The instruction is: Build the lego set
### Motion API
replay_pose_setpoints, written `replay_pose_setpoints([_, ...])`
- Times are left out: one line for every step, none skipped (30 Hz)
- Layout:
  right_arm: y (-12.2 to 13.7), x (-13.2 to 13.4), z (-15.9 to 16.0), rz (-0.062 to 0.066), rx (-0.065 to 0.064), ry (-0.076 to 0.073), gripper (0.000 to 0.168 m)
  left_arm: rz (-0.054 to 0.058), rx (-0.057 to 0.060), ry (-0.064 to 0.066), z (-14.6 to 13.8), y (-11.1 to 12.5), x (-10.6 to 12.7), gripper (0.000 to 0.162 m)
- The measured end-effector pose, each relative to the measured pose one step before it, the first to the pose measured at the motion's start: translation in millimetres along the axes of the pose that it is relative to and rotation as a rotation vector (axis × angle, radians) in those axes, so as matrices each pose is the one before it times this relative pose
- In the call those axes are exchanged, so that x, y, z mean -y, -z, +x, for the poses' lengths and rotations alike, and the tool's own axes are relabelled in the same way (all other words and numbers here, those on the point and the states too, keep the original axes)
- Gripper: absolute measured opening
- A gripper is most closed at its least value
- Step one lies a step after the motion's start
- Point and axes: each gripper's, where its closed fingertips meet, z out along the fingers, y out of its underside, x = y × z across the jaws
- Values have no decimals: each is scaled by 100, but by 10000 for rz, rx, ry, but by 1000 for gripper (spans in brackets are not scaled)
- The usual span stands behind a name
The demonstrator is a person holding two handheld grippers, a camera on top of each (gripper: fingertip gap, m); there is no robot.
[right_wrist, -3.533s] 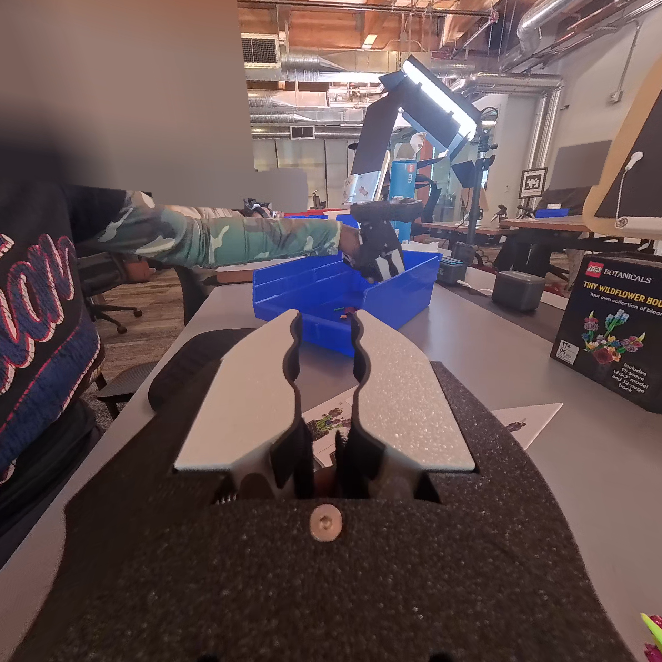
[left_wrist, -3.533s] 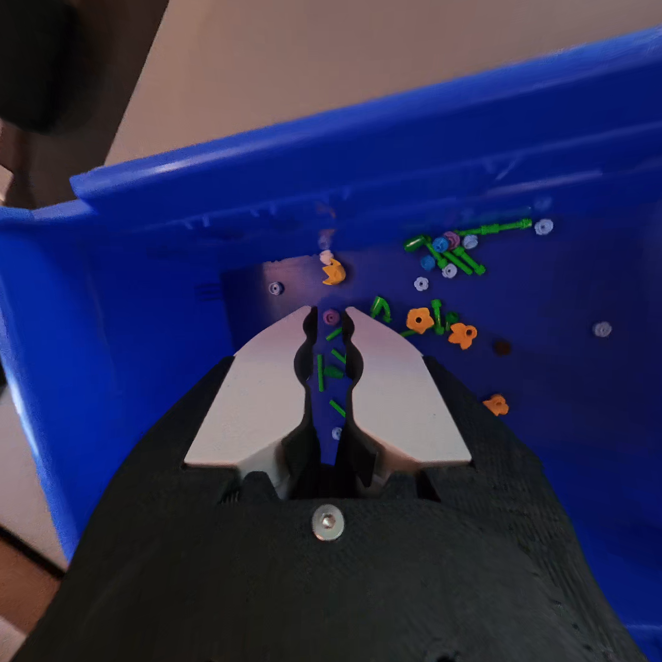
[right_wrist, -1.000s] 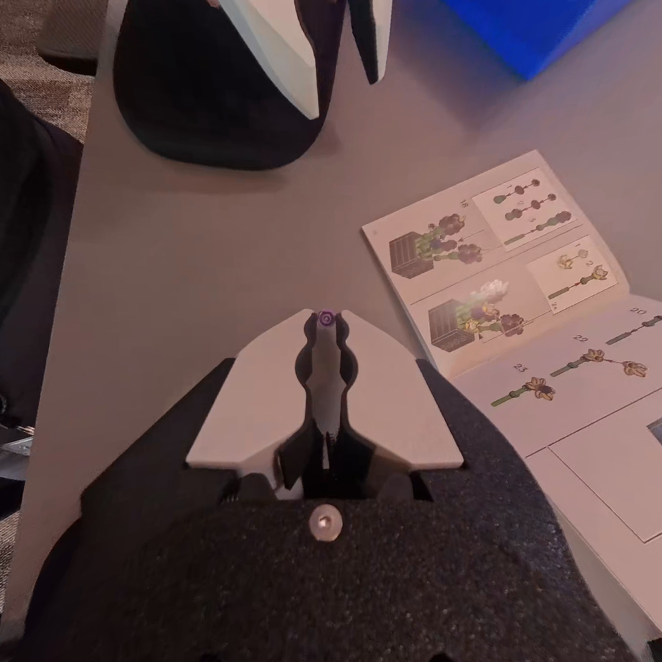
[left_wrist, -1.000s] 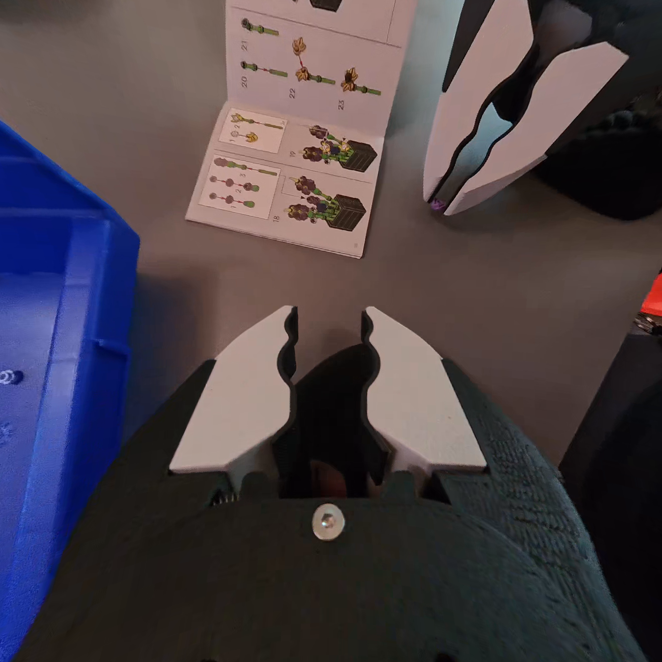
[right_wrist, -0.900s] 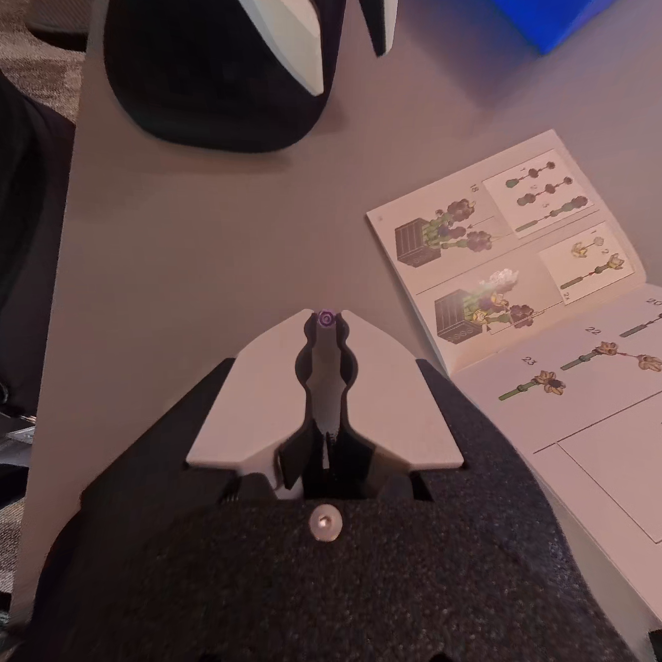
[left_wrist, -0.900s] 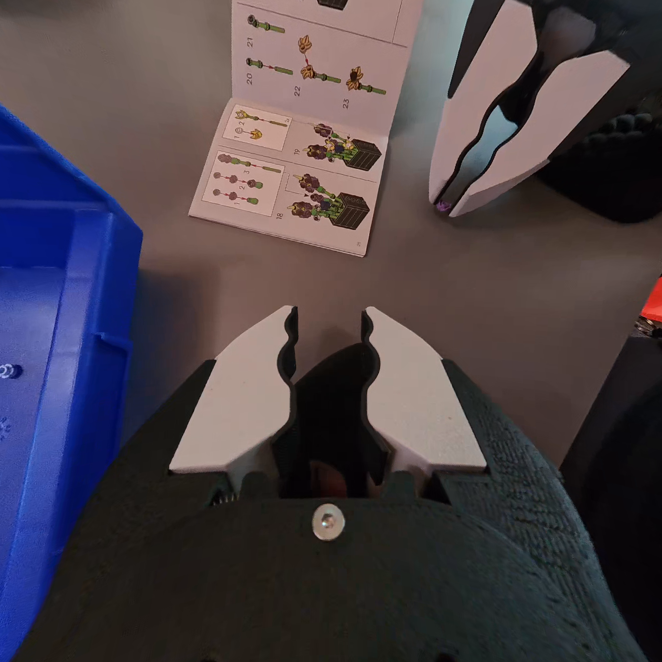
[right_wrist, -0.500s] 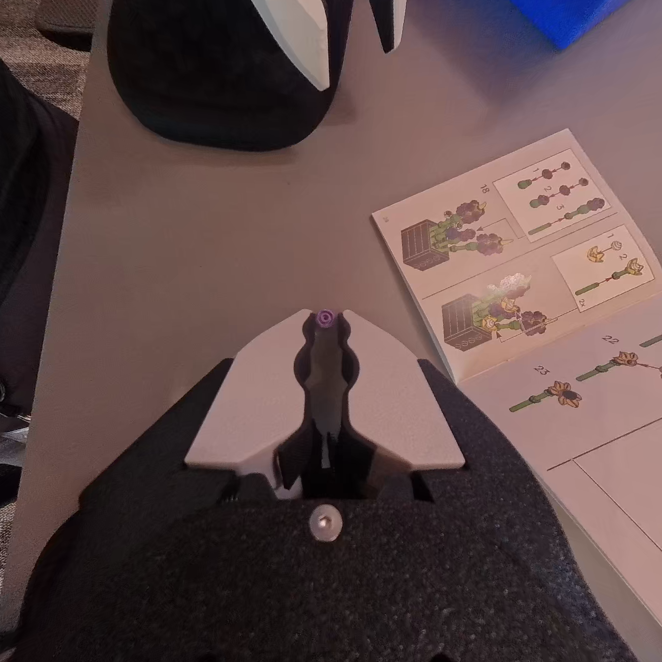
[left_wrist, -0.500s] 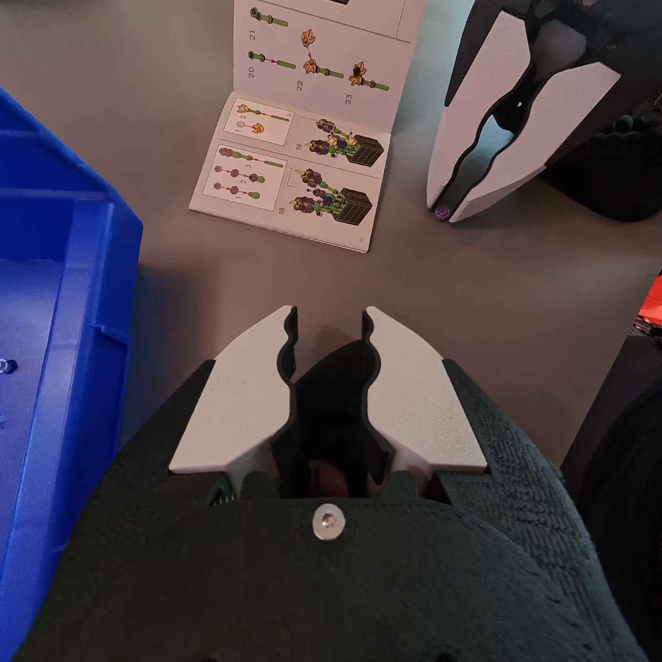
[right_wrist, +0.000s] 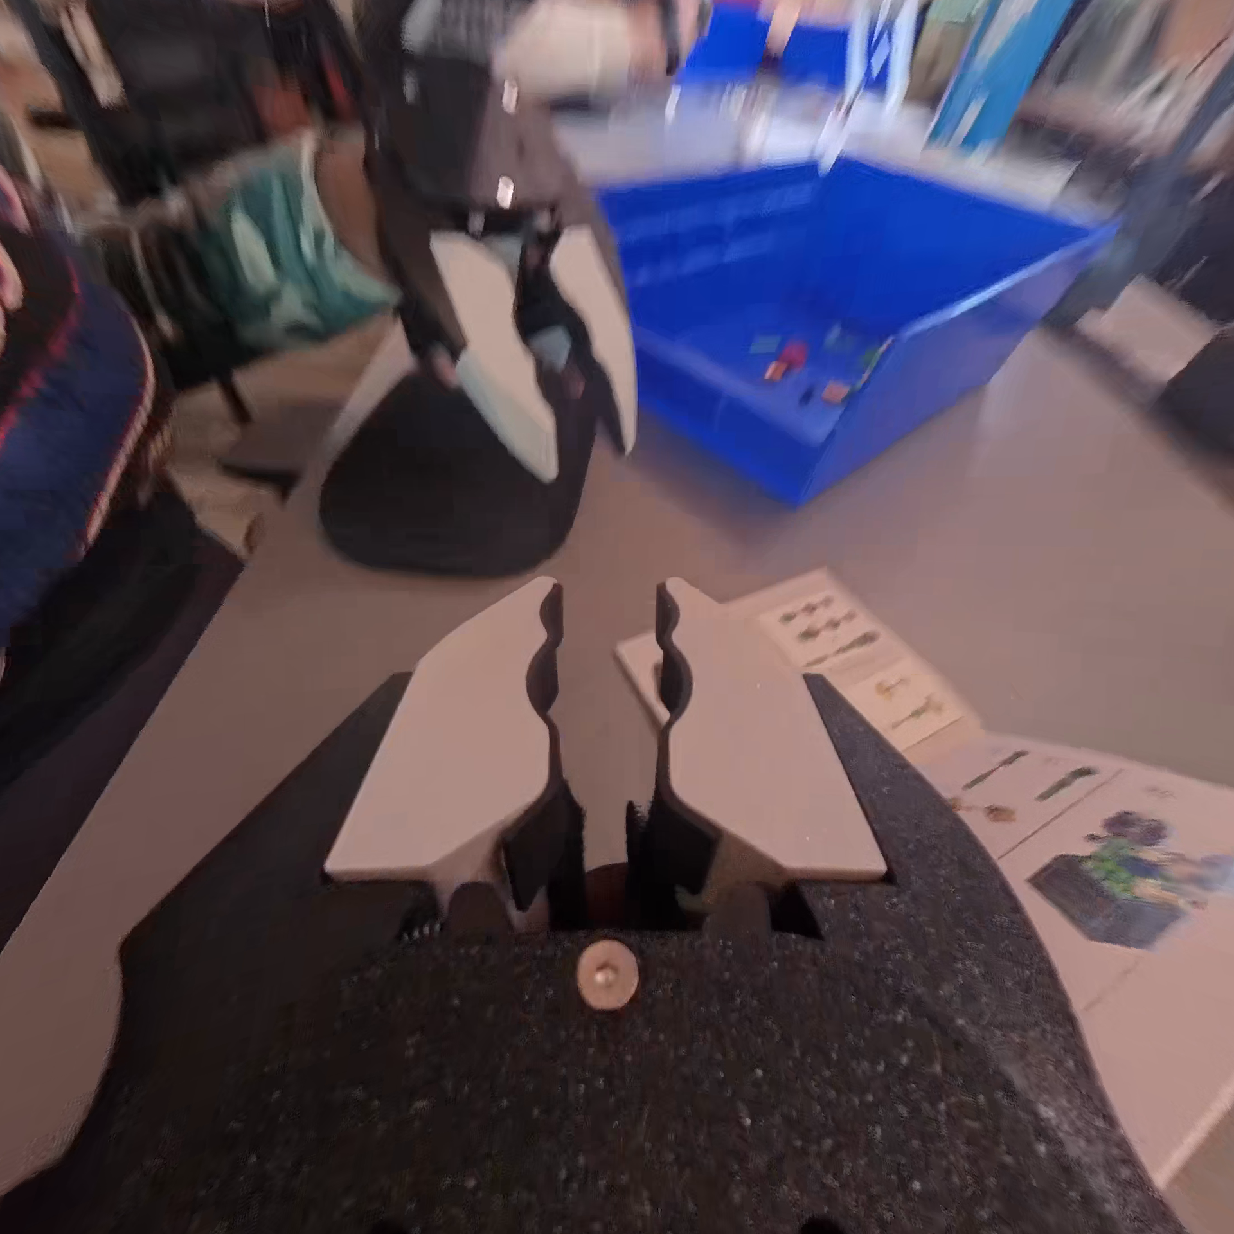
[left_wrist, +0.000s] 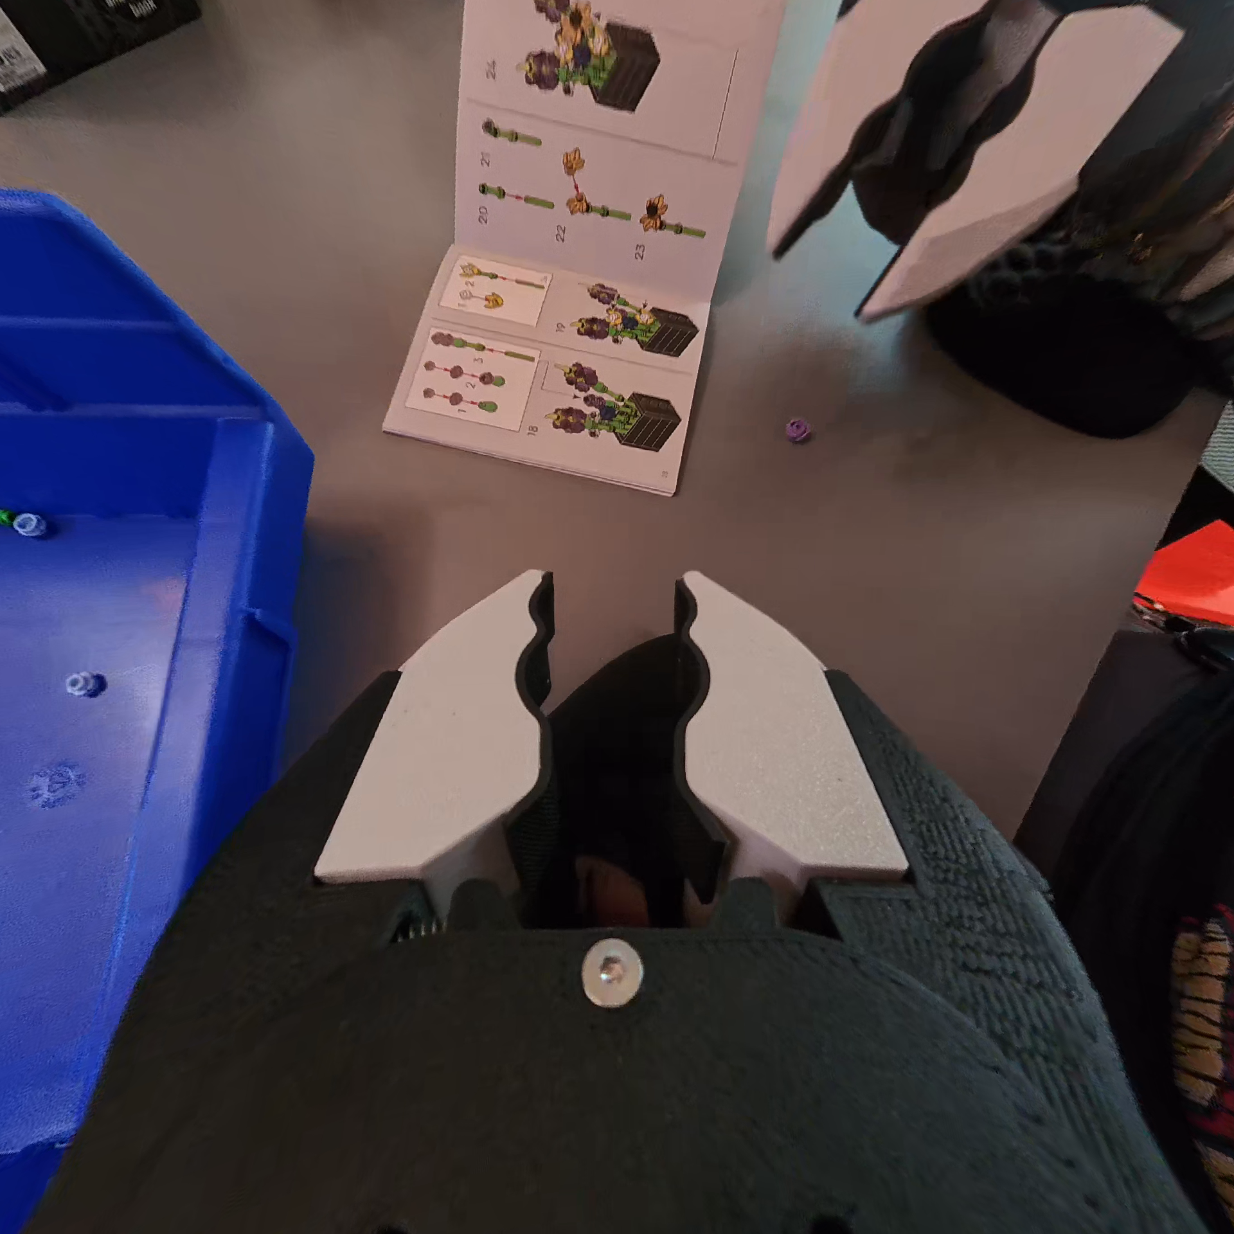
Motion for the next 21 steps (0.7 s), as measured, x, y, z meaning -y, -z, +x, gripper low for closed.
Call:
replay_pose_setpoints([463, 1052, 472, 774, -292, -23, 28, 151, -50, -39, 31, 384, 388, 35])
replay_pose_setpoints([441, 903, 518, 673, -311, -59, 29, 139, -46, -57, 0, 457, 404, 35])
replay_pose_setpoints([405, 764, 495, 567, -278, -84, 29, 134, -17, -81, -100, 537, 462, 35])
replay_pose_setpoints([368, 624, 473, 459, -264, -109, 29, 139, 18, -102, -226, 627, 535, 35])
replay_pose_setpoints([301, 494, 406, 361, -217, -119, 29, 135, 61, -138, -365, 731, 614, 35])
replay_pose_setpoints([239, 424, 286, 289, -132, -111, 29, 122, 149, -186, -614, 826, 684, 35])
replay_pose_setpoints([178, 363, 151, 238, -56, -105, 29, 101, 275, -235, -964, 887, 706, 35])
replay_pose_setpoints([131, 310, 137, 201, -53, -108, 29, 76, 381, -274, -1320, 856, 711, 35])
replay_pose_setpoints([97, 211, 120, 153, -51, -96, 29, 22, 418, -298, -1614, 756, 635, 35])
replay_pose_setpoints([58, 115, 92, 89, -44, -71, 29, -60, 382, -285, -1827, 563, 450, 35])
replay_pose_setpoints([27, 45, 48, 31, -28, -30, 29, -154, 276, -214, -1914, 299, 208, 35])
replay_pose_setpoints([3, -14, 37, -10, -27, 16, 29, -250, 140, -117, -1933, 6, -50, 35])
replay_pose_setpoints([0, -99, 18, -58, -23, 46, 29, -319, 61, -38, -1972, -248, -295, 34])
replay_pose_setpoints([-23, -166, 24, -114, -28, 67, 29, -342, 52, 8, -2018, -486, -431, 27])
replay_pose_setpoints([-32, -231, 56, -149, -44, 91, 29, -269, 91, 30, -2018, -687, -428, 20])
replay_pose_setpoints([-34, -223, 55, -145, -51, 107, 29, -195, 86, 34, -1871, -885, -430, 16])
replay_pose_setpoints([-22, -206, 34, -119, -31, 92, 29, -280, -60, 75, -1507, -1043, -632, 15])
replay_pose_setpoints([-23, -166, 39, -88, -24, 49, 30, -508, -188, 165, -1211, -1149, -986, 14])
replay_pose_setpoints([-12, -107, 37, -51, -16, 9, 30, -691, -133, 205, -1156, -1164, -1205, 14])
replay_pose_setpoints([-11, -65, 20, -17, 4, -23, 30, -723, -124, 116, -975, -1141, -1217, 14])
replay_pose_setpoints([-4, -7, -15, 4, 24, -39, 30, -690, -204, -17, -640, -1086, -1161, 14])
